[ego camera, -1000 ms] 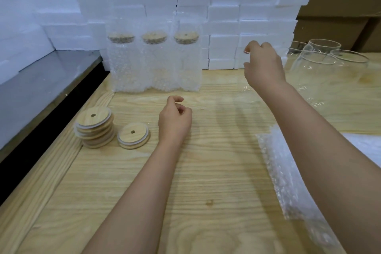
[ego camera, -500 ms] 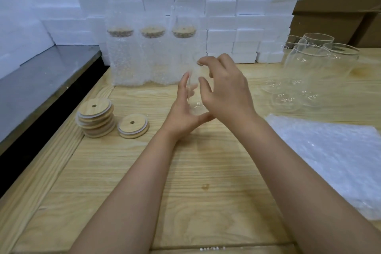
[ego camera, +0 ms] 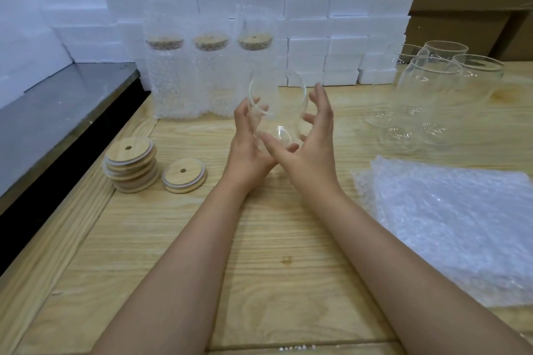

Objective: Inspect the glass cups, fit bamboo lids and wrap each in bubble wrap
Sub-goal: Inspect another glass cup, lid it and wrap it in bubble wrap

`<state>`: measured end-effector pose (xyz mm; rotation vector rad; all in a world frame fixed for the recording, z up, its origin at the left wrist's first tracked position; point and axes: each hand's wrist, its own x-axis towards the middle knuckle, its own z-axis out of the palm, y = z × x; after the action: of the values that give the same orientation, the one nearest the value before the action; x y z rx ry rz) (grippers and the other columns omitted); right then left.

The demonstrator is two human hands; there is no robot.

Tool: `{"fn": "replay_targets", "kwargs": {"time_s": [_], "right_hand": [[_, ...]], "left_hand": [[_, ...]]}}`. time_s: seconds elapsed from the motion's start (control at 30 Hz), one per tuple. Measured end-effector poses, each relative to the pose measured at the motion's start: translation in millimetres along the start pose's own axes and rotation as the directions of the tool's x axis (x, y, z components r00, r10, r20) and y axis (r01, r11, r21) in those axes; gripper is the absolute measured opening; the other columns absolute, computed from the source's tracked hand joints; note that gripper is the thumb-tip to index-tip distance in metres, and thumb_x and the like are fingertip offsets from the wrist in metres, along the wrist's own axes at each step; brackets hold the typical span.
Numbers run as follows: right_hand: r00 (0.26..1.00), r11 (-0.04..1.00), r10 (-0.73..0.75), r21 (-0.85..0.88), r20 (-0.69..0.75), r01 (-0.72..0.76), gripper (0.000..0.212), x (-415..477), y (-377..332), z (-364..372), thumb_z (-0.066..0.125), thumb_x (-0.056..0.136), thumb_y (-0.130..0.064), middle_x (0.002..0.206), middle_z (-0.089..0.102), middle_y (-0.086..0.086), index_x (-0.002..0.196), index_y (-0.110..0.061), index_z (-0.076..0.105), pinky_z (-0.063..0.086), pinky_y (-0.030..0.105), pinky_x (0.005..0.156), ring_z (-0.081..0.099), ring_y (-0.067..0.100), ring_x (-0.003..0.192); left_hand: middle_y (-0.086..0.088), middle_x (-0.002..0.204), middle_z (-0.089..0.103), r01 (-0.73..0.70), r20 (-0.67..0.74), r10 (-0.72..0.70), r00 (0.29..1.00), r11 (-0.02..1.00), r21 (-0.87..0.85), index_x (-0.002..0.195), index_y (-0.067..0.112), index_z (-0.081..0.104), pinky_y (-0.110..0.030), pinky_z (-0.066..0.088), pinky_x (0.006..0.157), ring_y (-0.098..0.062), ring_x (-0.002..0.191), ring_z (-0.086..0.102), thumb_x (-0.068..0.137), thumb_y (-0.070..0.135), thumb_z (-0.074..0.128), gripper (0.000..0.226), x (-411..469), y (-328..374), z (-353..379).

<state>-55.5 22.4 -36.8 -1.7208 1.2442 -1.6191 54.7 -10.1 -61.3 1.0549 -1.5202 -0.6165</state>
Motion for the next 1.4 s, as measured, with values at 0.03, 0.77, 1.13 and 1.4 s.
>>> {"fn": "replay_targets", "kwargs": {"time_s": [0.03,0.77,1.13,1.4], "right_hand": [[1.0,1.0,-0.01,0.018,0.023,0.01,0.095,-2,3,0,0.08,0.075,-0.029,0.145,0.03,-0.012,0.148,-0.03,0.019,0.042,0.044,0.105,0.037,0.01,0.132],[0.996,0.962,0.007,0.272,0.092,-0.032,0.08,-10,0,2,0.079,0.067,-0.03,0.13,0.041,-0.026,0.134,-0.025,0.035,0.043,0.035,0.106,0.042,-0.011,0.123],[0.963,0.938,0.239,0.287,-0.127,-0.195,0.069,-5,-14,16,0.088,0.062,-0.037,0.109,0.045,-0.024,0.111,-0.026,0.04,0.042,0.021,0.094,0.049,-0.004,0.104],[0.906,0.898,0.355,0.354,-0.231,-0.262,0.025,3,-20,13,0.055,0.091,-0.05,0.088,0.053,-0.018,0.085,-0.027,0.047,0.049,0.028,0.086,0.054,-0.01,0.085]], "left_hand": [[0.006,0.137,0.044,-0.019,0.003,0.019,1.0,0.999,0.037,0.134,0.025,0.022,-0.006,0.043,0.084,-0.009,0.114,0.057,0.067,0.021,0.086,0.093,0,0,-1],[0.007,0.11,0.06,-0.02,-0.126,0.059,0.99,0.958,0.287,0.101,0.077,0.007,0.0,0.037,0.065,0.005,0.084,0.058,0.073,0.022,0.08,0.095,4,-9,-5],[0.026,0.125,0.038,-0.175,-0.08,0.206,0.975,0.941,0.29,0.131,0.007,0.035,0.004,0.031,0.079,0.0,0.105,0.05,0.078,0.007,0.077,0.068,1,-5,-2],[0.025,0.124,0.037,-0.23,-0.057,0.254,0.966,0.937,0.263,0.131,0.014,0.029,-0.018,0.041,0.084,-0.014,0.111,0.054,0.071,0.008,0.083,0.081,3,-3,-2]]}}
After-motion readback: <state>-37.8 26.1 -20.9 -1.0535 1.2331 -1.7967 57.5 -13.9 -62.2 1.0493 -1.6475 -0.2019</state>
